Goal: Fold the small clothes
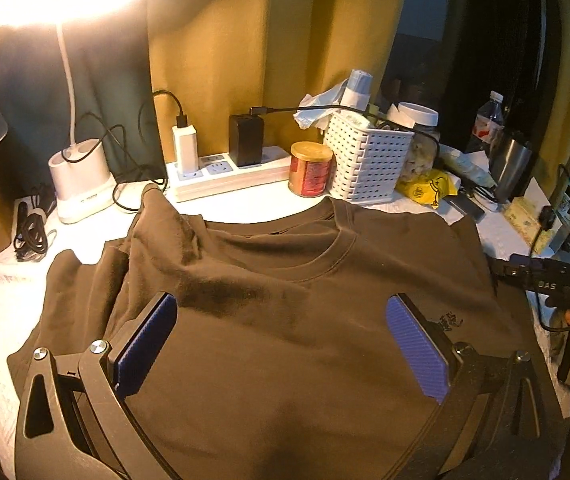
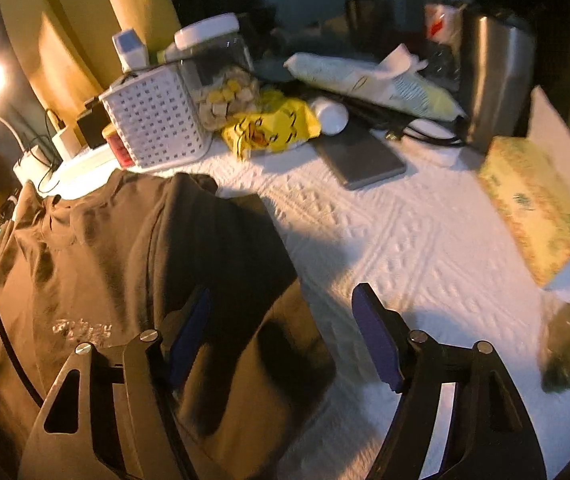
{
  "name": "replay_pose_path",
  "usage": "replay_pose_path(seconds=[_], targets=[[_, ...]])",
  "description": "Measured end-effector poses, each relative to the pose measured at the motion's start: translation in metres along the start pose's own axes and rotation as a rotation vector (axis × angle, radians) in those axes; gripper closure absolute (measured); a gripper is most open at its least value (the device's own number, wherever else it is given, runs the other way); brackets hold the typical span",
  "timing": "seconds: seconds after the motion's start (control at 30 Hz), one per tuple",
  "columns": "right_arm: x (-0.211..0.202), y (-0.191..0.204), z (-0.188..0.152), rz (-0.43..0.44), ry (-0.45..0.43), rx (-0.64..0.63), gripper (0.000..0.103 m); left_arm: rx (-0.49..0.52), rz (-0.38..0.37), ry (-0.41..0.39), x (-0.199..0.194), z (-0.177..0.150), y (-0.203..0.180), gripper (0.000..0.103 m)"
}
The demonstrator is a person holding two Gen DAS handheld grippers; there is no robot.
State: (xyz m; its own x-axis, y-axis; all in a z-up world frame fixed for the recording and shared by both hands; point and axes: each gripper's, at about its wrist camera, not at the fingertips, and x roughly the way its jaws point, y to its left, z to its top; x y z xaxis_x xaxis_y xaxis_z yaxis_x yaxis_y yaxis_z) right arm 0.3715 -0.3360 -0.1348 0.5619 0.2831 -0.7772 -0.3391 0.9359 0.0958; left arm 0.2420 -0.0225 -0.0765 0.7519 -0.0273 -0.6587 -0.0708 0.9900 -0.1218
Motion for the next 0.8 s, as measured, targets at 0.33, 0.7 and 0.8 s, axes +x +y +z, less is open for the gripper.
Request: replay_pose_path(seconds=[0.33,0.7,0.8], targets=[[0.006,0.019,-0.011,-0.027,0.029,-0.11,0.097,-0.019,-0.016,0.039,0.011,-0.001,0.013,0.001],[-0.063,0.023,-0.005,-0.089,-0.141,-0.072,0.098,-0.029,-0.022,0.013,-0.012,-0.003,0.027,0.001],[-0.077,0.043,-0.003,-0.081,-0.183,-0.108,0.098,-0.03,-0.022,-0.003,-0.023,-0.006,0.032,0.001]])
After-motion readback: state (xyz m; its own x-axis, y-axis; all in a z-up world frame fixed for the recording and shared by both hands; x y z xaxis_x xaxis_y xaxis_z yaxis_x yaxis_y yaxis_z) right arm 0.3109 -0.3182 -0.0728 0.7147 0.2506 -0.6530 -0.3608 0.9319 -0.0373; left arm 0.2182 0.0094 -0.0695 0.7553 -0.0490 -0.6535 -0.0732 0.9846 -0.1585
